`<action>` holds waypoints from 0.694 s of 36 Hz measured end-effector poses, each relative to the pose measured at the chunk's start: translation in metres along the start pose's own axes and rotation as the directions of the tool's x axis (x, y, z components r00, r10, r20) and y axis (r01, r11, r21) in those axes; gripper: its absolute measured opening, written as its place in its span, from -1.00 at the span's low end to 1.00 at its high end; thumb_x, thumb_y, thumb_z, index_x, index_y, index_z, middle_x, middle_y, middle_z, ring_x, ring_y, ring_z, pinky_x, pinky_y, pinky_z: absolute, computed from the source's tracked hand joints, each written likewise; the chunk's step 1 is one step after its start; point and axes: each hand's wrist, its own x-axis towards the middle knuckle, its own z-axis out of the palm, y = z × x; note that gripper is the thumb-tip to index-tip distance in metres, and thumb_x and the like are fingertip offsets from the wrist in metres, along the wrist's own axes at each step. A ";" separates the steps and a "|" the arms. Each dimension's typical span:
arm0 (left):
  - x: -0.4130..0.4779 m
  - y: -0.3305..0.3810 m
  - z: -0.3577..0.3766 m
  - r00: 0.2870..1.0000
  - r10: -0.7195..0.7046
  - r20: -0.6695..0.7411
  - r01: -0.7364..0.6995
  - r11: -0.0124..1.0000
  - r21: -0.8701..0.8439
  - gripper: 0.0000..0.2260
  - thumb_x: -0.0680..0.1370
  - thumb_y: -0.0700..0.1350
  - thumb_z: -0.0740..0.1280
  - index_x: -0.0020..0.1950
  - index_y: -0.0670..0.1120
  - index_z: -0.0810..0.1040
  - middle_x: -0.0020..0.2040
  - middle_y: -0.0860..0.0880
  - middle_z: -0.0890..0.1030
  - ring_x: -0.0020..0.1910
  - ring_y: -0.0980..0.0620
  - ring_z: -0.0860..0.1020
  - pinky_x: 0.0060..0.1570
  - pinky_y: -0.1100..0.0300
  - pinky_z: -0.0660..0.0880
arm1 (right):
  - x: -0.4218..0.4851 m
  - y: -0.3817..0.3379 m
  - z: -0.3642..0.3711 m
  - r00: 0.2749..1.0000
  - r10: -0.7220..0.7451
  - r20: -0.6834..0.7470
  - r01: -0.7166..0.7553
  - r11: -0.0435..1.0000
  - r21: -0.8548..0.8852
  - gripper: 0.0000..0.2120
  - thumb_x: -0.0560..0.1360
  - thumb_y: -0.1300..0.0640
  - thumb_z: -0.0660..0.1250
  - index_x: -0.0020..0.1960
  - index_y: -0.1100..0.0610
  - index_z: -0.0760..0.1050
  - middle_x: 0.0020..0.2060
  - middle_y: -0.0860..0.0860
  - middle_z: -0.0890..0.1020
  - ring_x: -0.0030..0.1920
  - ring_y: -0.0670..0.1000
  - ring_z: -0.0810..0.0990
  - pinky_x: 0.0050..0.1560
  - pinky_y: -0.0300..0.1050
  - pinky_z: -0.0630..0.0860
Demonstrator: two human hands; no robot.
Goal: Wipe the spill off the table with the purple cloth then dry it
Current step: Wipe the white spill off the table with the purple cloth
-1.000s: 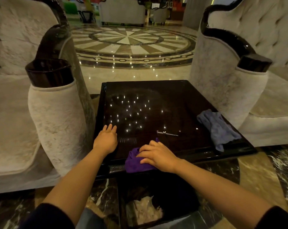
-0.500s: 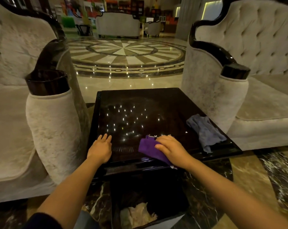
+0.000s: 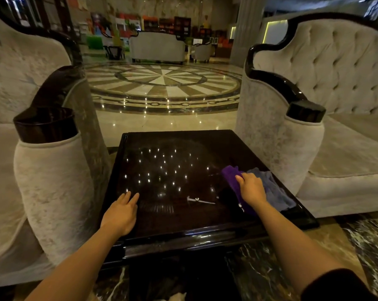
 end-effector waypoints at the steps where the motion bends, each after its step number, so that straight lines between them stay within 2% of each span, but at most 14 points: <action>1: -0.002 0.000 0.002 1.000 0.008 0.005 -0.008 1.000 0.011 -0.55 0.65 -0.09 -0.05 0.52 -0.08 -0.04 0.56 -0.13 0.02 0.54 -0.10 -0.01 0.51 0.09 0.07 | 0.001 0.004 0.002 1.000 0.016 0.018 -0.015 1.000 -0.023 -0.63 0.60 0.05 0.08 0.17 0.31 0.45 0.18 0.31 0.49 0.18 0.34 0.41 0.15 0.20 0.36; 3: -0.004 -0.001 0.005 1.000 0.016 0.005 -0.016 1.000 0.011 -0.56 0.65 -0.08 -0.05 0.52 -0.08 -0.04 0.56 -0.13 0.02 0.54 -0.10 -0.01 0.52 0.09 0.06 | 0.001 0.013 0.006 0.996 0.033 0.080 -0.026 0.996 -0.080 -0.62 0.61 0.04 0.06 0.27 0.27 0.40 0.27 0.27 0.43 0.27 0.30 0.36 0.25 0.16 0.30; 6: -0.004 -0.002 0.006 1.000 0.029 -0.008 -0.029 1.000 0.006 -0.56 0.65 -0.07 -0.05 0.52 -0.07 -0.02 0.56 -0.14 0.02 0.54 -0.10 -0.01 0.52 0.08 0.04 | 0.003 0.021 0.010 0.985 0.000 0.175 0.038 0.976 -0.213 -0.59 0.62 0.04 -0.02 0.39 0.18 0.27 0.40 0.17 0.33 0.38 0.20 0.27 0.33 0.10 0.26; 13: -0.001 -0.006 0.011 0.999 0.038 -0.018 -0.038 0.999 -0.012 -0.57 0.64 -0.06 -0.05 0.52 -0.02 0.01 0.56 -0.12 0.00 0.54 -0.09 -0.03 0.53 0.04 0.02 | 0.005 0.019 0.015 0.968 -0.018 0.251 0.110 0.927 -0.357 -0.59 0.62 0.05 -0.08 0.41 0.15 0.20 0.41 0.16 0.29 0.37 0.22 0.25 0.30 0.15 0.32; 16: -0.002 -0.007 0.012 0.999 0.041 -0.022 -0.041 0.999 -0.018 -0.57 0.64 -0.07 -0.04 0.52 -0.02 0.02 0.56 -0.12 0.03 0.54 -0.09 -0.02 0.53 0.04 0.02 | 0.002 0.015 0.016 0.970 0.004 0.244 0.083 0.935 -0.344 -0.59 0.61 0.04 -0.06 0.42 0.13 0.19 0.42 0.14 0.27 0.37 0.25 0.24 0.31 0.18 0.30; 21: -0.003 -0.006 0.012 0.999 0.044 -0.029 -0.045 0.998 -0.036 -0.57 0.64 -0.07 -0.04 0.52 -0.02 0.03 0.56 -0.11 0.03 0.54 -0.08 -0.02 0.52 0.04 0.01 | -0.002 0.007 0.017 0.973 0.028 0.229 0.043 0.953 -0.300 -0.58 0.62 -0.01 -0.07 0.42 0.11 0.20 0.39 0.21 0.27 0.34 0.29 0.25 0.33 0.17 0.26; 25: -0.004 -0.006 0.012 0.998 0.051 -0.029 -0.052 0.998 -0.040 -0.57 0.64 -0.08 -0.04 0.52 -0.03 0.03 0.56 -0.12 0.03 0.54 -0.09 -0.03 0.51 0.02 0.00 | -0.006 0.000 0.021 0.964 0.002 0.265 0.082 0.949 -0.306 -0.58 0.62 0.01 -0.07 0.43 0.12 0.18 0.40 0.18 0.27 0.36 0.25 0.25 0.33 0.16 0.28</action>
